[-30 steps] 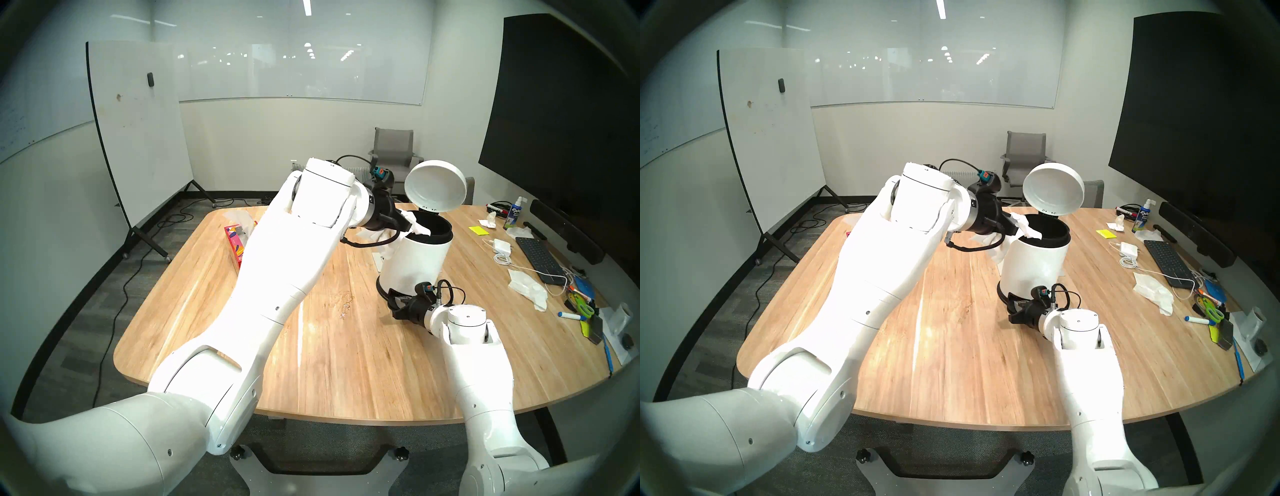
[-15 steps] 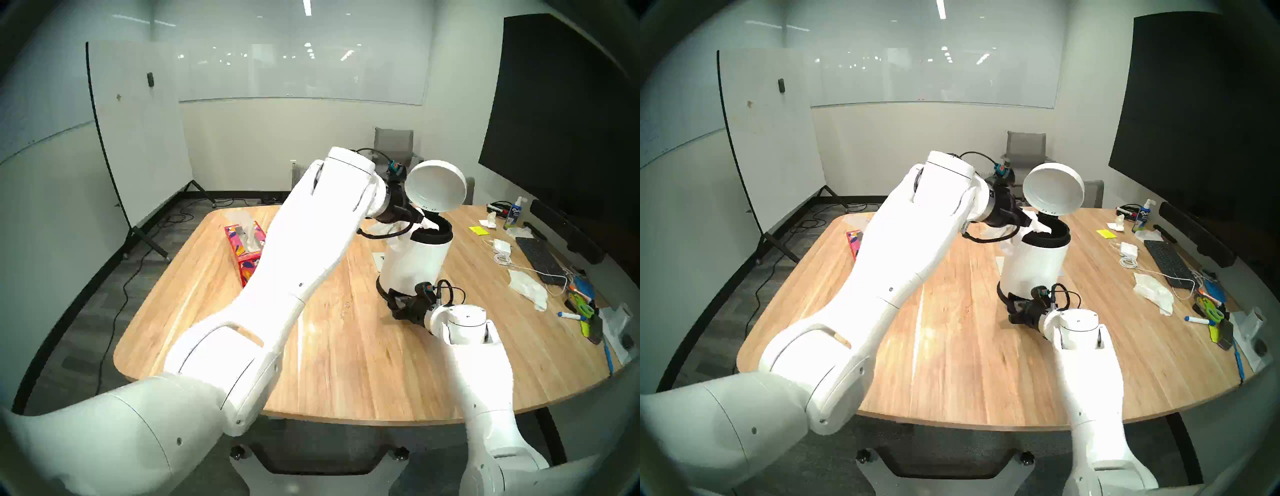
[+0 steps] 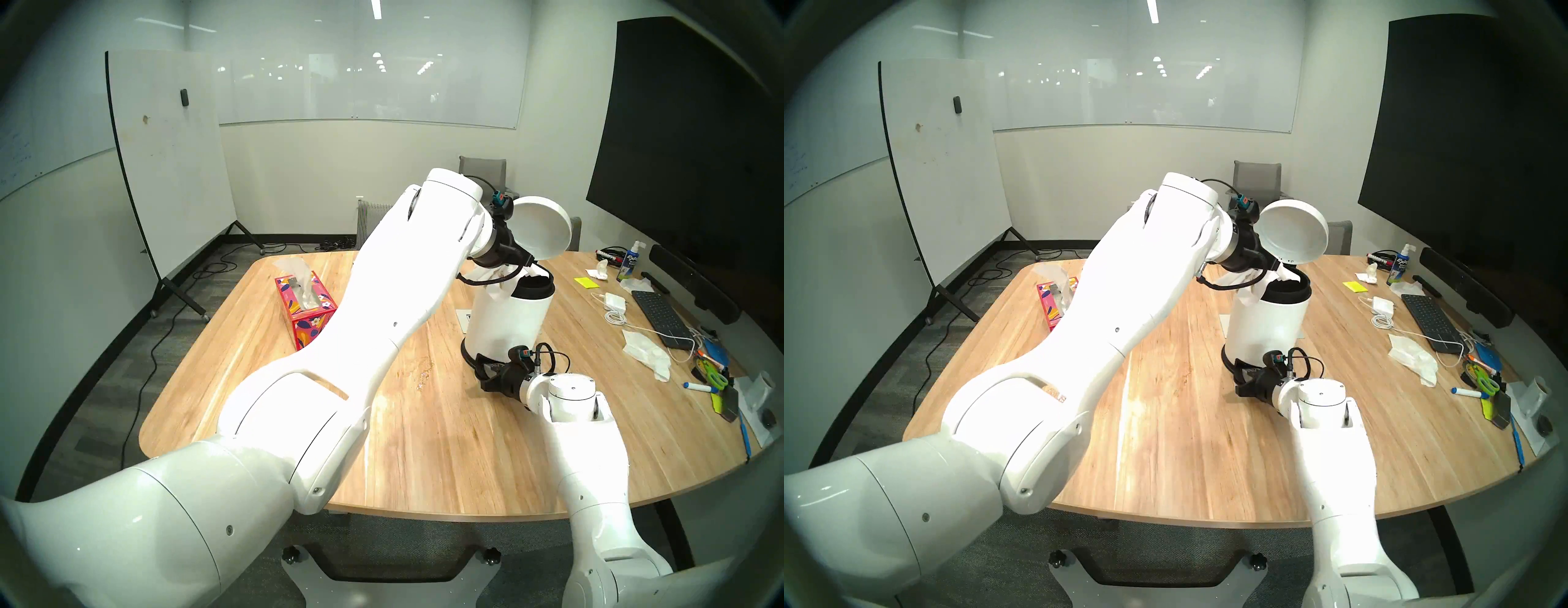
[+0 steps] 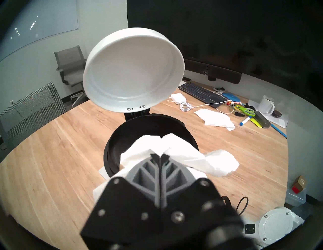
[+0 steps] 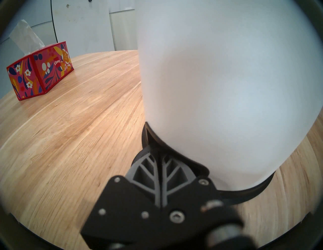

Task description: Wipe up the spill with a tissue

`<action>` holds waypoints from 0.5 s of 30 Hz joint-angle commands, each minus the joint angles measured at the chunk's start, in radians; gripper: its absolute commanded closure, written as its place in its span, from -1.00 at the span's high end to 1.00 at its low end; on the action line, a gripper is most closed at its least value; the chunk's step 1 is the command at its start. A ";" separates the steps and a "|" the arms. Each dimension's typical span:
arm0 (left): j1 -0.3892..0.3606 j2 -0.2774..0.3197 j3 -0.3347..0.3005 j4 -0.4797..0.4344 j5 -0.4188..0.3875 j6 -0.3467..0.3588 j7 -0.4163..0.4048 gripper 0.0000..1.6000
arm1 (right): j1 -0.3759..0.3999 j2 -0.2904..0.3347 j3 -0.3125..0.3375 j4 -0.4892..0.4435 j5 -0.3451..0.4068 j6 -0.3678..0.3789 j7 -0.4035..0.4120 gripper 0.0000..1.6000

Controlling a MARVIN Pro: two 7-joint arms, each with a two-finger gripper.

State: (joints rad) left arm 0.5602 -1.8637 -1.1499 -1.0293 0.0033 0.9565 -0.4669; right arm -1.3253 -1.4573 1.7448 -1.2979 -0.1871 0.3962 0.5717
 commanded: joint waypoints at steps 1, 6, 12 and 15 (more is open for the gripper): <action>-0.076 -0.075 0.000 0.053 -0.005 -0.035 0.017 -1.00 | -0.023 0.001 -0.003 0.028 -0.006 0.013 0.001 -1.00; -0.109 -0.106 -0.009 0.153 -0.008 -0.082 0.042 -1.00 | -0.023 0.001 -0.003 0.028 -0.006 0.013 0.001 -1.00; -0.153 -0.138 -0.030 0.268 -0.017 -0.140 0.069 -1.00 | -0.023 0.001 -0.003 0.028 -0.006 0.013 0.001 -1.00; -0.173 -0.143 -0.043 0.311 -0.024 -0.165 0.081 -1.00 | -0.024 0.001 -0.003 0.027 -0.006 0.012 0.001 -1.00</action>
State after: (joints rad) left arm 0.4745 -1.9518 -1.1706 -0.7846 -0.0102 0.8566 -0.4066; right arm -1.3252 -1.4576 1.7448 -1.2979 -0.1873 0.3961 0.5714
